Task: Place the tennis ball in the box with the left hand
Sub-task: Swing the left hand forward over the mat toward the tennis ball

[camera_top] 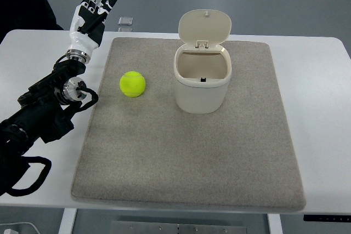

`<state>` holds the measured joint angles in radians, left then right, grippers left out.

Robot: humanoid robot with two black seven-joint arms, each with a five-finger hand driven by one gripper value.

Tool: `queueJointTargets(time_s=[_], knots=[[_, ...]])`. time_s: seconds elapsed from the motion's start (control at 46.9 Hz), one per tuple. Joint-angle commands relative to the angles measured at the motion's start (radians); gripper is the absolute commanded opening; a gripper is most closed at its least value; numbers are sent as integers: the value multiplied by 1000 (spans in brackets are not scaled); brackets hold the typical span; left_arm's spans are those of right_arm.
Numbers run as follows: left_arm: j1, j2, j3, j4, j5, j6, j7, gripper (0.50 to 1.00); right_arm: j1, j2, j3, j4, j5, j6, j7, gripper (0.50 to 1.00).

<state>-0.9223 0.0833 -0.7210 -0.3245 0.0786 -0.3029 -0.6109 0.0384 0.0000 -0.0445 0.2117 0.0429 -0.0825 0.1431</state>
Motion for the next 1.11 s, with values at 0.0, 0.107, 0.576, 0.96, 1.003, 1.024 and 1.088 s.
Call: queueJointTargets(time_s=[0.0,0.107,0.576,0.96,1.003,1.024,1.088], knots=[[0,1,0,1,0,1,0,992,0,0,0,0,0,0,1,938],[-1,1,-8,2,-2,10,0,992,0,0,0,0,0,1,0,938],[-44,26,-2,-2,1,42,0,990,0,0,0,0,0,0,0,938],[-263,236,414,-73,17,65,66,990,0,0,0,0,0,1,0,938],[-289,266,497,-108,15,65,74,990,0,0,0,0,0,1,0,938],[-302,283,532,-125,15,65,80,990,0,0,0,0,0,0,0,938],[-334,326,641,-185,15,65,108,990,0,0,0,0,0,1,1,938]])
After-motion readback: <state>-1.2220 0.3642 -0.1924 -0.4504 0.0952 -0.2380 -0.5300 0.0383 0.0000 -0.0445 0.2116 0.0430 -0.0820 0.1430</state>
